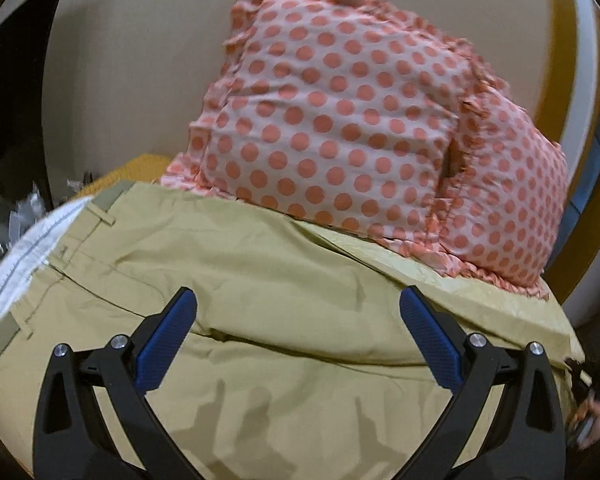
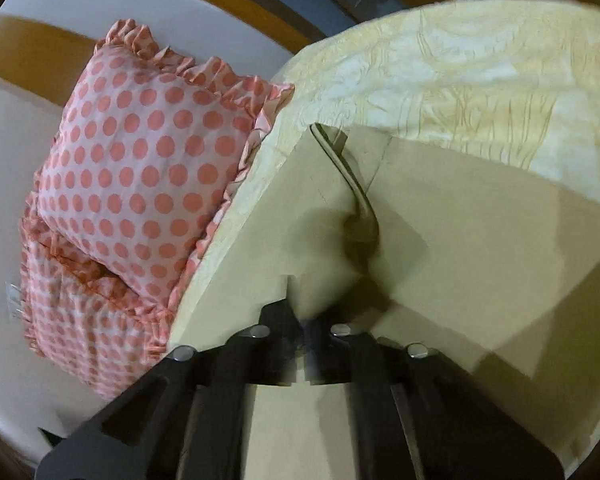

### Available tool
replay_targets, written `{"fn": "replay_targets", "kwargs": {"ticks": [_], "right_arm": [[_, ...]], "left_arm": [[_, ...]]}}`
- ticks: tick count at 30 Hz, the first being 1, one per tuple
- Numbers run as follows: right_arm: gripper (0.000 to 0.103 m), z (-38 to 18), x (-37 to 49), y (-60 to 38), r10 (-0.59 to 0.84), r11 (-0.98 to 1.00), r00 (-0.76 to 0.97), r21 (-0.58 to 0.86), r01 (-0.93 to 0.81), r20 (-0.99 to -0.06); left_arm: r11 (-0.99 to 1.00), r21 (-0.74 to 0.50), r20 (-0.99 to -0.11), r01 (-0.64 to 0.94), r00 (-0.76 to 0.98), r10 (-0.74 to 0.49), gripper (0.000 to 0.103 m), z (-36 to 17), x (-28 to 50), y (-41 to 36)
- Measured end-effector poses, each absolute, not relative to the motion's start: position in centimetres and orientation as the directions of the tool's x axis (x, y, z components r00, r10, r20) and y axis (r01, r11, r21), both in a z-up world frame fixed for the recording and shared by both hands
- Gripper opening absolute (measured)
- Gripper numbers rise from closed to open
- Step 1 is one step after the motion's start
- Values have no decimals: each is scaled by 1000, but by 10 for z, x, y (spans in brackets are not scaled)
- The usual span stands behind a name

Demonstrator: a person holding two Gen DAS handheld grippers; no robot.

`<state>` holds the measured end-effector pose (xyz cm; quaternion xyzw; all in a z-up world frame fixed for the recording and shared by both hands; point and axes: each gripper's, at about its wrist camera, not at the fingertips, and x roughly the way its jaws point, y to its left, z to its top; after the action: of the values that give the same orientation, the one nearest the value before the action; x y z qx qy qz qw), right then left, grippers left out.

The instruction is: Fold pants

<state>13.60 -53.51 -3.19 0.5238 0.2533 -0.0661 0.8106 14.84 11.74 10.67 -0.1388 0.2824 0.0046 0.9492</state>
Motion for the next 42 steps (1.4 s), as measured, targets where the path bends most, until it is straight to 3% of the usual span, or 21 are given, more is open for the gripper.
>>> {"fn": "replay_targets", "kwargs": {"ticks": [4, 12, 21, 23, 25, 27, 28, 33, 36, 38, 40, 42], "right_arm": [[2, -12, 85, -541, 69, 465, 928, 835, 294, -365], [2, 4, 68, -552, 46, 480, 945, 836, 264, -325], [2, 11, 68, -545, 47, 541, 938, 798, 265, -343], [2, 11, 70, -544, 53, 545, 936, 795, 266, -349], [2, 12, 70, -542, 49, 558, 932, 784, 272, -359], [2, 15, 68, -539, 42, 580, 932, 768, 272, -361], [2, 16, 67, -539, 42, 584, 932, 766, 270, -360], [2, 18, 66, -538, 43, 594, 932, 759, 266, -361], [2, 17, 66, -538, 46, 595, 931, 758, 266, -362], [2, 17, 66, -539, 49, 597, 930, 757, 265, -364], [2, 17, 66, -539, 54, 597, 933, 760, 255, -355], [2, 19, 66, -539, 60, 605, 935, 758, 244, -348]], "left_arm": [[941, -325, -591, -96, 798, -123, 101, 97, 175, 132], [919, -330, -725, -218, 681, -99, 92, 68, 242, 143], [910, -111, -852, -399, 510, 120, 92, 57, 333, 149], [894, -87, -894, -440, 430, 125, 85, 48, 347, 155], [880, -156, -906, -450, 419, 54, 75, 48, 345, 159], [887, -182, -872, -424, 486, 53, 79, 58, 338, 157], [890, -168, -872, -424, 485, 66, 87, 60, 339, 156], [843, -223, -869, -490, 492, 56, 93, 66, 352, 163], [840, -139, -899, -525, 423, 116, 94, 57, 371, 157], [843, -72, -917, -532, 368, 154, 78, 44, 381, 157], [849, -103, -933, -518, 346, 98, 6, 32, 380, 162], [831, -227, -902, -508, 431, 16, 3, 41, 360, 176]]}}
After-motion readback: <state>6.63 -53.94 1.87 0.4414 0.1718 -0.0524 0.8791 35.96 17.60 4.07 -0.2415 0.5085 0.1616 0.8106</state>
